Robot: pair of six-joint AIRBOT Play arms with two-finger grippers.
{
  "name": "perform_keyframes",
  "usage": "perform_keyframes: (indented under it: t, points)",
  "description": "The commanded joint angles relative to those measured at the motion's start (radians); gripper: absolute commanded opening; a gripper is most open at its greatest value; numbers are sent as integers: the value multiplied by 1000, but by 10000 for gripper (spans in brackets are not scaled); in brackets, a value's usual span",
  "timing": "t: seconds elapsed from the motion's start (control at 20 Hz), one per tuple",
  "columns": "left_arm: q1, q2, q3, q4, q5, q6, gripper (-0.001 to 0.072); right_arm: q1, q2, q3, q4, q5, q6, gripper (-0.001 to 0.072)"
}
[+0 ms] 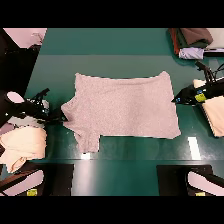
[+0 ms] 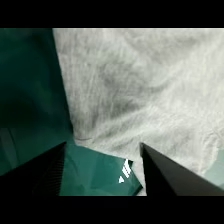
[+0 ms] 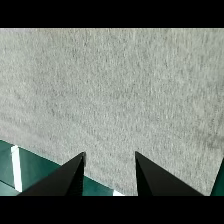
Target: Fold the shirts.
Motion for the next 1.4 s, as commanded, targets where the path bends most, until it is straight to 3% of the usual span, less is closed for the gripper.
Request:
perform_keyframes:
  t: [0.0,0.05,0.15,0.3,0.35,0.55,0.75,0.85,0.9,1.15,1.35]
  points:
    - [1,3,-58,-43,75,2,543,0,35,-16,0,2,-5,364]
    - [1,3,-66,-69,93,2,542,0,41,-16,0,2,-4,364]
    - [1,3,-80,-104,120,26,322,0,43,-16,0,3,-4,364]
    - [1,3,-85,-112,130,39,218,-1,43,-16,-2,6,-3,364]
    - [1,3,-85,-113,123,39,34,-3,43,-17,-3,13,-1,364]
    - [1,10,-60,-111,91,48,23,-101,70,-82,-13,57,18,364]
    - [1,58,1,-113,90,54,24,-283,150,-322,-154,51,29,369]
    - [1,63,16,-113,89,54,23,-363,167,-437,-151,48,29,456]
    - [1,63,18,-113,90,54,24,-383,167,-478,-132,40,29,455]
    - [1,63,18,-113,77,54,24,-351,166,-614,5,-107,21,447]
    - [1,63,18,-112,62,54,24,-241,166,-622,17,-157,22,421]
